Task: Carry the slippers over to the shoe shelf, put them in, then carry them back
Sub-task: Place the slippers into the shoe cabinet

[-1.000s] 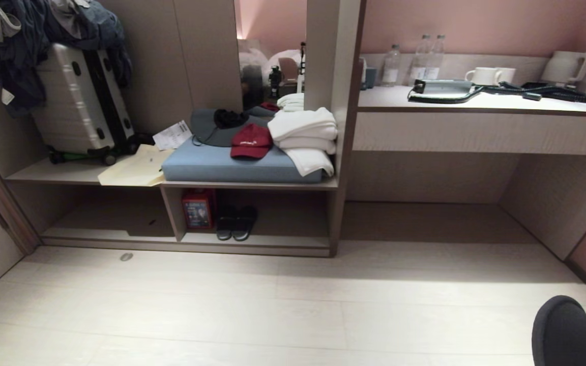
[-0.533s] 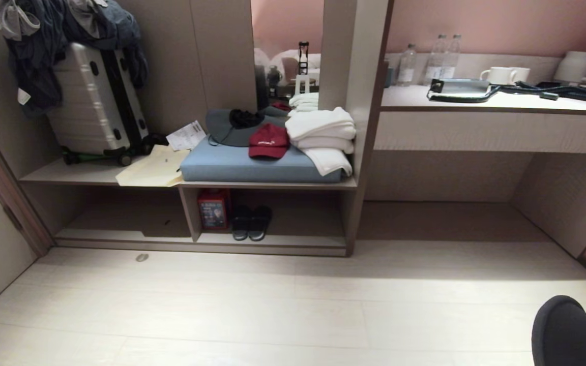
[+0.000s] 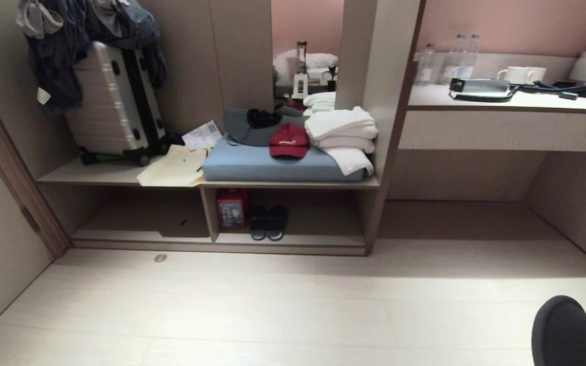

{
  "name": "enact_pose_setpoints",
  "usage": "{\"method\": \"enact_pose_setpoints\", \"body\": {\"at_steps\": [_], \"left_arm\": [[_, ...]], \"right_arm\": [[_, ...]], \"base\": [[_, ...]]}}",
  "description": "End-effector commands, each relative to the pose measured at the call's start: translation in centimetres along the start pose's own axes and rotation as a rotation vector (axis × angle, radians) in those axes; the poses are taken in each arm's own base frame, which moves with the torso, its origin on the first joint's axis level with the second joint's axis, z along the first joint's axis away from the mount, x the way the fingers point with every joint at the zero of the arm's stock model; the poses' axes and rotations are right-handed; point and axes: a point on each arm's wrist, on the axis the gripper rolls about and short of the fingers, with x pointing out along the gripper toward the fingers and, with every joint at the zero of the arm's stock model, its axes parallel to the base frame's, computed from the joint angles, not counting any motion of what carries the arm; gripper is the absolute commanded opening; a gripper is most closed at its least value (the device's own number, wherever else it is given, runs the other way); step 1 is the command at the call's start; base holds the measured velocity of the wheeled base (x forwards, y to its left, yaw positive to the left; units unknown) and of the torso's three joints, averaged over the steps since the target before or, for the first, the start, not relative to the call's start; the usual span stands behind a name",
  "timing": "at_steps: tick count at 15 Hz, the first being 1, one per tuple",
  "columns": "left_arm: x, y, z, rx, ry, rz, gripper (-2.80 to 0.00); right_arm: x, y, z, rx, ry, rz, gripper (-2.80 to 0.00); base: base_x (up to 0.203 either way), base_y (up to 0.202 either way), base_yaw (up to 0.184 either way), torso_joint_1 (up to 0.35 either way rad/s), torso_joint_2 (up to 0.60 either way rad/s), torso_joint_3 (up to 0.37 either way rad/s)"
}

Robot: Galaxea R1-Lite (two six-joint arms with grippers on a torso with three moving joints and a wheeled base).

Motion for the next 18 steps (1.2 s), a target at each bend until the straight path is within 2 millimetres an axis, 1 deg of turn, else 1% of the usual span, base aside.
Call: {"method": "enact_pose_setpoints", "body": {"at_steps": [1, 6, 8, 18], "left_arm": [[0.01, 0.0, -0.04, 0.0, 0.001, 0.0, -2.8], [0.01, 0.0, -0.04, -0.003, 0.001, 0.0, -2.8], [0.01, 0.0, -0.04, 0.0, 0.001, 0.0, -2.8], [0.01, 0.0, -0.04, 0.0, 0.001, 0.0, -2.8]], "right_arm": [[0.0, 0.0, -0.05, 0.0, 0.0, 0.001, -2.8], [0.0, 0.0, -0.03, -0.001, -0.002, 0.001, -2.8], [0.0, 0.0, -0.05, 0.0, 0.0, 0.001, -2.8], [0.01, 0.0, -0.04, 0.0, 0.001, -0.001, -2.8]], "base": [[0.0, 0.195, 0.0, 0.002, 0.0, 0.006], [0.0, 0.196, -0.002, 0.003, 0.0, 0.002], [0.0, 0.143, -0.001, 0.003, 0.0, 0.004], [0.0, 0.006, 0.0, 0.0, 0.0, 0.0]]}}
